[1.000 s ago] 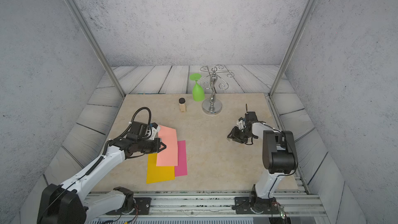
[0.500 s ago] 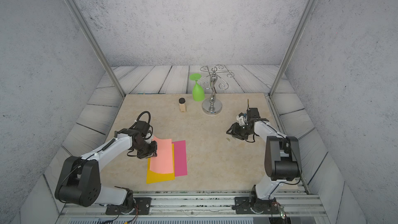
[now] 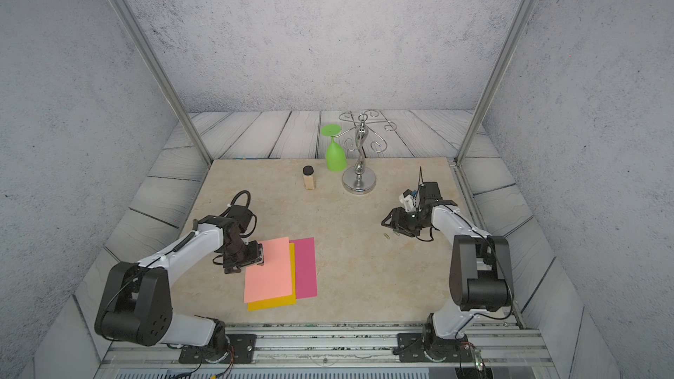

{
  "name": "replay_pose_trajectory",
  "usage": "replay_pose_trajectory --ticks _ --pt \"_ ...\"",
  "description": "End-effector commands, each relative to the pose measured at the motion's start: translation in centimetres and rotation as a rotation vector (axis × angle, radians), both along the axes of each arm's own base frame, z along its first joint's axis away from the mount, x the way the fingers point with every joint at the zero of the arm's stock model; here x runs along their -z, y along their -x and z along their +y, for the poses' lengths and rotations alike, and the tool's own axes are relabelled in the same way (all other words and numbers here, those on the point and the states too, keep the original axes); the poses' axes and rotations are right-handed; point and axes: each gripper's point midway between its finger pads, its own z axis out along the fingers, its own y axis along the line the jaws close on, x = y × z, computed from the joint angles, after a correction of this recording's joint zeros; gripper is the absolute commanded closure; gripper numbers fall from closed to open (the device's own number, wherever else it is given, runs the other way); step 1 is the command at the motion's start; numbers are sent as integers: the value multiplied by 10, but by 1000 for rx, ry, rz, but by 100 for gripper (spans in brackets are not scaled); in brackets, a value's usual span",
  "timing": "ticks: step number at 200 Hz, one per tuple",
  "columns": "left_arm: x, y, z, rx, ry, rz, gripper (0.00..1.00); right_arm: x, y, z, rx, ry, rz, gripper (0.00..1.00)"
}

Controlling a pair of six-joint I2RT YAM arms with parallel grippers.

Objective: Unclip the paperclips from the documents
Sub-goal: Place the document at the document, then reset both arms

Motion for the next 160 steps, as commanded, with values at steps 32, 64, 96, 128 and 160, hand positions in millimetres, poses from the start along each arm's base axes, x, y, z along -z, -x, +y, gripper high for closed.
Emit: replay_pose_trajectory --ticks 32,64,96,128,160 --pt "-39 -20 25 -20 -115 -175 13 -15 -4 -8 3 53 -74 35" --pt "-78 -50 24 22 -117 -420 12 -21 -11 -16 9 108 -129 22" --pt "-109 -80 27 54 -147 -687 10 -37 -22 -23 28 159 -220 12" --pt "-130 -100 33 113 -228 -870 9 -48 -36 -36 59 240 -323 2" --pt "-135 -120 33 161 -285 -975 9 -45 -47 -50 93 326 -393 1"
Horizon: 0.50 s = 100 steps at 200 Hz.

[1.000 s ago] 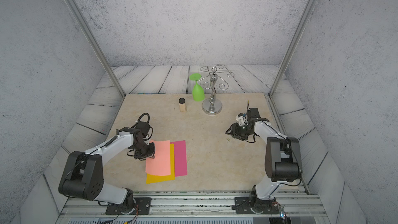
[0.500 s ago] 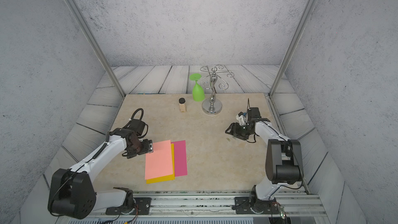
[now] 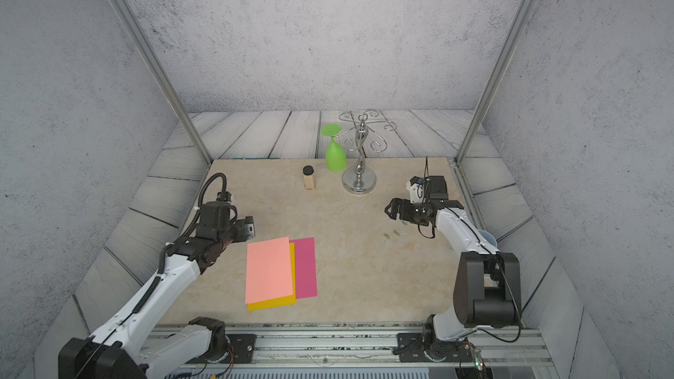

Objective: Unclip the paperclips from the documents
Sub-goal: Reset both arms

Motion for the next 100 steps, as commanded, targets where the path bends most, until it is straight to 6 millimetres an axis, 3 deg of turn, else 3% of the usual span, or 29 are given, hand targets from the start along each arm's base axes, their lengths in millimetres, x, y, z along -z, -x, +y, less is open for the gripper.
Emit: replay_pose_trajectory --ticks 1,63,100 --pt "-23 -26 7 6 -87 -161 9 -7 -11 -18 45 96 -101 1" --pt "6 -47 11 -21 -102 -210 10 -20 -20 -44 111 271 -431 1" --pt "7 -54 17 -21 -166 -245 10 -3 -19 -48 106 313 -484 1"
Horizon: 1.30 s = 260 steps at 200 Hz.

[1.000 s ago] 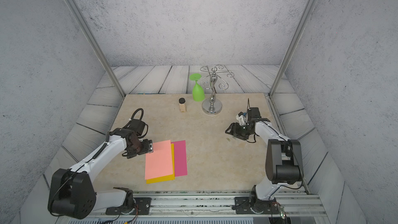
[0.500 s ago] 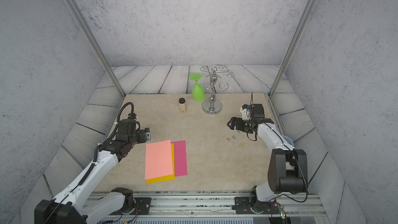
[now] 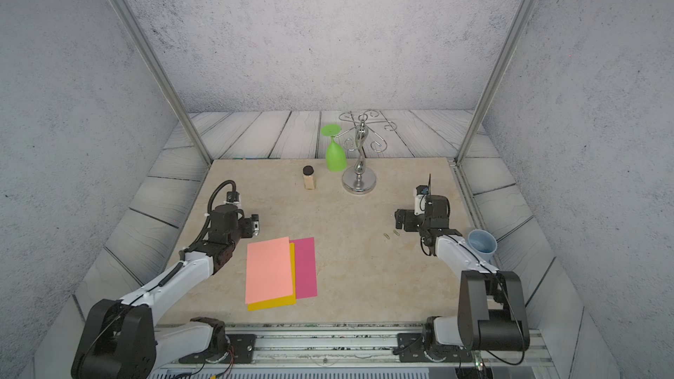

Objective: Unclip the paperclips from the documents
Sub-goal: Reset both arms

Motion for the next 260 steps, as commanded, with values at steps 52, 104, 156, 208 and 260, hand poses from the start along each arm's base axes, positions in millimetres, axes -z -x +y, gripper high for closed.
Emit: replay_pose_trajectory --ticks 52,104,156,208,260 --pt "-2 -19 13 -24 -80 -159 11 -6 -14 -16 28 119 -178 1" --pt "10 -31 21 -44 -152 -161 13 4 -10 -14 13 127 -244 1" --pt "18 -38 40 -108 -122 -192 13 18 -7 -17 33 130 -288 1" --pt "21 -40 44 -111 -101 -184 13 22 -5 -16 22 134 -298 1" --pt "22 -40 44 -108 -101 -178 13 22 -6 -26 95 144 -294 1"
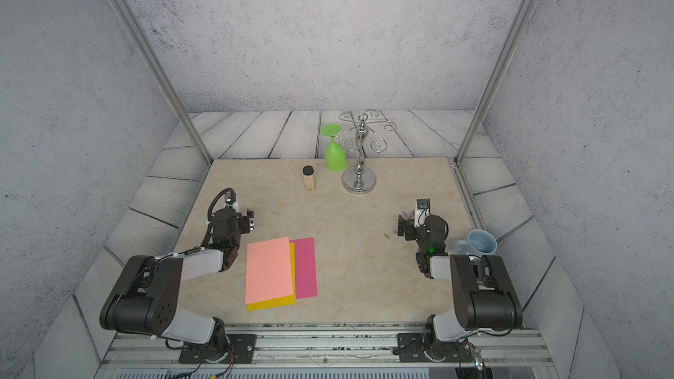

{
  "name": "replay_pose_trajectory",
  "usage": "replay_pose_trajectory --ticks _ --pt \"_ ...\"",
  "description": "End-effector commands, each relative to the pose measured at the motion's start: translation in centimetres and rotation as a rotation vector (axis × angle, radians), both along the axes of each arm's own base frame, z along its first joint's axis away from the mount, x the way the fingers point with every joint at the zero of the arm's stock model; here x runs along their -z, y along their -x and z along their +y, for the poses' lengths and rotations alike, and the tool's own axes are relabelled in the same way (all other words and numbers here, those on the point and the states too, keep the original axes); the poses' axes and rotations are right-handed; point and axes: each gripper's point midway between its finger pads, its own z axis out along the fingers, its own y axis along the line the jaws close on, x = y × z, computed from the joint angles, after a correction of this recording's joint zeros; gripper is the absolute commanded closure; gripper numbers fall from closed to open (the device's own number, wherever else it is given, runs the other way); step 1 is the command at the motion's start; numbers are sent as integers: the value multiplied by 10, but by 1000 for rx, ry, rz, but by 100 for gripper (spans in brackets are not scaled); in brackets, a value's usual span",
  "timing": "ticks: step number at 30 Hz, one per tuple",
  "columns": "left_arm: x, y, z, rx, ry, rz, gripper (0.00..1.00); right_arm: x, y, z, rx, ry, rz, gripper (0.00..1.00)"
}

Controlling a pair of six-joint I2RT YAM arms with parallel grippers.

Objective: Unclip the paperclips from the documents
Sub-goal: Reset both arms

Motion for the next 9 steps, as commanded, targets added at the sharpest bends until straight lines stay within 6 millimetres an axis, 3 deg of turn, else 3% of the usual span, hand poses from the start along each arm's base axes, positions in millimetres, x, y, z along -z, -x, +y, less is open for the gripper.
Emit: replay_pose_trajectory --ticks 1,9 --pt "-4 -2 4 -11 9 -25 13 1 -2 -7 39 3 -8 1" --pt "-4 -2 4 -10 11 -23 13 1 -3 -1 1 3 -1 1"
